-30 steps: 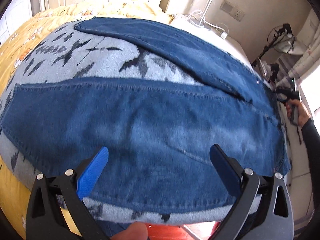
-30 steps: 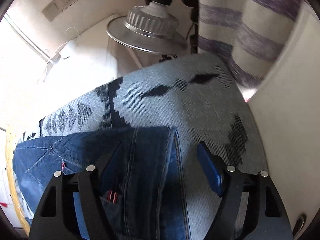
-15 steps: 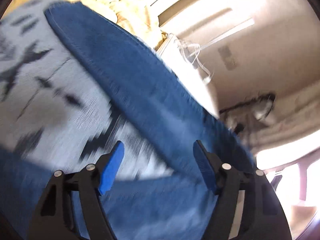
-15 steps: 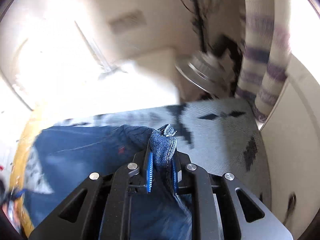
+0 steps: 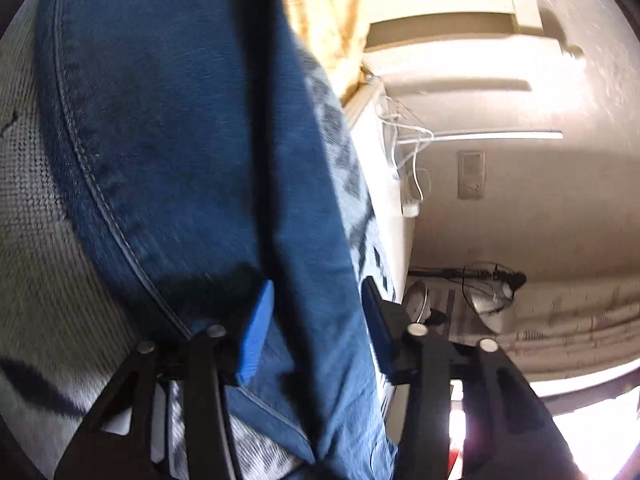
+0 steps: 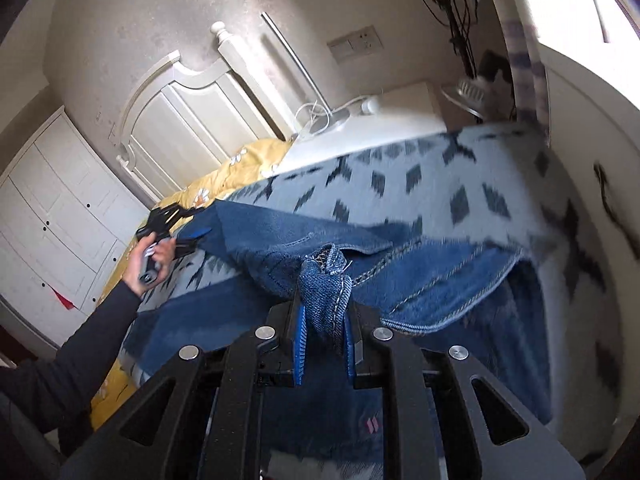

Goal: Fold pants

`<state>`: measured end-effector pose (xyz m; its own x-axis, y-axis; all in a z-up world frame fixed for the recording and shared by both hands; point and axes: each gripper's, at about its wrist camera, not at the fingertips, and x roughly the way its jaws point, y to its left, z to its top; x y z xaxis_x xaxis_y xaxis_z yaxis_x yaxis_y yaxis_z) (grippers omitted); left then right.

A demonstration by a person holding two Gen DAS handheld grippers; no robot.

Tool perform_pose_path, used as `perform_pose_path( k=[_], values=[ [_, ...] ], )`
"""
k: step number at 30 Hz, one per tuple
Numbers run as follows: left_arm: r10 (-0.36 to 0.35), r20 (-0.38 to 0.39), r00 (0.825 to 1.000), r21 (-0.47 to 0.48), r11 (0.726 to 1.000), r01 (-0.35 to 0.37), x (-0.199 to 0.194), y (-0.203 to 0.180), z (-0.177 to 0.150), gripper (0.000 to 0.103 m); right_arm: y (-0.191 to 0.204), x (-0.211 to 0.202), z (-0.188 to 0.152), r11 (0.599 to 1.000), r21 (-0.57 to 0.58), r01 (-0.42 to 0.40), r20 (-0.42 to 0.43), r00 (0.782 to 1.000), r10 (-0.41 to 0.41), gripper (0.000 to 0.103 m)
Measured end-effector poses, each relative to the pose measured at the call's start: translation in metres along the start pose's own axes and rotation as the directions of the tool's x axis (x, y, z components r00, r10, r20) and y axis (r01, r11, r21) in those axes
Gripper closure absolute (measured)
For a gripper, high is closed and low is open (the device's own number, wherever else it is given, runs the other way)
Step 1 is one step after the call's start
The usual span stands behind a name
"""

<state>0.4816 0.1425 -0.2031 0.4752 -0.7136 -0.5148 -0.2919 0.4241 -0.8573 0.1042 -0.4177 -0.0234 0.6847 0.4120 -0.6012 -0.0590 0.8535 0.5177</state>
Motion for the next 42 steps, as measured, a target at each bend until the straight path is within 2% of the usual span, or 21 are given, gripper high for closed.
perform_pose_path(
  k=[4,6,8,10,11,13,15,19,22,25,26,29,30,31,33,35,37,39,42],
  values=[
    [-0.011,0.029,1.000,-0.026,1.000,0.012,0.004,0.004,0.008,0.072,0.001,-0.003,-0.019,0.999,0.030,-0.011,-0.013,1.000,0.012,0.087],
    [-0.012,0.031,0.999,-0.026,1.000,0.013,0.008,0.001,0.011,0.072,-0.001,-0.004,-0.018,0.999,0.038,-0.009,-0.011,1.000,0.010,0.087],
    [0.014,0.034,0.999,-0.030,0.999,-0.013,0.011,-0.003,0.018,0.077,-0.003,-0.006,-0.013,0.999,0.038,-0.007,-0.007,1.000,0.008,0.087],
    [0.057,0.041,0.997,-0.034,0.998,-0.056,0.011,-0.004,0.022,0.102,0.000,-0.008,-0.009,1.000,0.023,0.000,-0.005,1.000,0.000,0.087],
    [0.078,0.052,0.996,-0.029,0.997,-0.076,0.007,-0.007,0.021,0.102,0.001,-0.008,-0.008,1.000,0.016,0.001,-0.006,1.000,-0.001,0.087],
    [0.064,0.077,0.995,-0.005,0.998,-0.064,-0.015,-0.017,0.013,0.102,0.003,-0.008,-0.004,1.000,-0.006,0.012,-0.010,1.000,-0.012,0.087],
    [0.073,0.107,0.992,0.059,0.995,-0.079,-0.049,-0.036,-0.007,0.102,0.002,-0.007,-0.002,0.999,-0.026,0.021,-0.018,1.000,-0.021,0.087],
    [0.098,0.172,0.980,0.154,0.980,-0.125,-0.141,-0.053,-0.083,0.102,-0.005,-0.012,0.001,0.990,-0.130,0.048,-0.067,0.996,-0.057,0.087],
    [0.079,0.209,0.975,0.155,0.981,-0.113,-0.201,-0.028,-0.163,0.102,-0.020,-0.023,0.004,0.981,-0.183,0.068,-0.098,0.991,-0.087,0.087],
    [0.097,0.213,0.972,0.143,0.981,-0.129,-0.214,0.007,-0.217,0.102,-0.043,-0.032,0.003,0.977,-0.186,0.106,-0.127,0.983,-0.130,0.086],
    [0.103,0.206,0.973,0.131,0.983,-0.132,-0.213,0.016,-0.225,0.102,-0.050,-0.033,0.001,0.975,-0.180,0.127,-0.134,0.979,-0.152,0.086],
    [0.153,0.201,0.968,0.070,0.983,-0.170,-0.207,0.058,-0.245,0.102,-0.081,-0.027,-0.011,0.980,-0.101,0.174,-0.185,0.964,-0.190,0.077],
    [0.141,0.196,0.970,0.060,0.986,-0.155,-0.210,0.067,-0.250,0.102,-0.093,-0.021,-0.020,0.975,-0.073,0.209,-0.212,0.952,-0.220,0.065],
    [0.133,0.193,0.972,0.051,0.988,-0.145,-0.211,0.073,-0.252,0.102,-0.099,-0.017,-0.028,0.973,-0.057,0.223,-0.235,0.944,-0.230,0.062],
    [0.114,0.199,0.973,0.059,0.990,-0.128,-0.213,0.074,-0.252,0.102,-0.105,-0.014,-0.048,0.962,-0.032,0.273,-0.266,0.925,-0.271,0.044],
    [0.104,0.196,0.975,0.070,0.990,-0.120,-0.213,0.070,-0.250,0.102,-0.106,-0.023,-0.061,0.947,-0.002,0.321,-0.252,0.917,-0.311,0.036],
    [0.094,0.196,0.976,0.077,0.991,-0.111,-0.218,0.071,-0.250,0.102,-0.107,-0.041,-0.072,0.940,0.087,0.331,-0.228,0.925,-0.305,0.035],
    [0.081,0.197,0.977,0.078,0.992,-0.098,-0.220,0.074,-0.250,0.102,-0.106,-0.054,-0.080,0.939,0.174,0.298,-0.199,0.944,-0.263,0.033],
    [0.074,0.195,0.978,0.071,0.993,-0.089,-0.218,0.076,-0.252,0.102,-0.110,-0.070,-0.093,0.900,0.367,0.236,-0.126,0.971,-0.203,0.031]
  ],
)
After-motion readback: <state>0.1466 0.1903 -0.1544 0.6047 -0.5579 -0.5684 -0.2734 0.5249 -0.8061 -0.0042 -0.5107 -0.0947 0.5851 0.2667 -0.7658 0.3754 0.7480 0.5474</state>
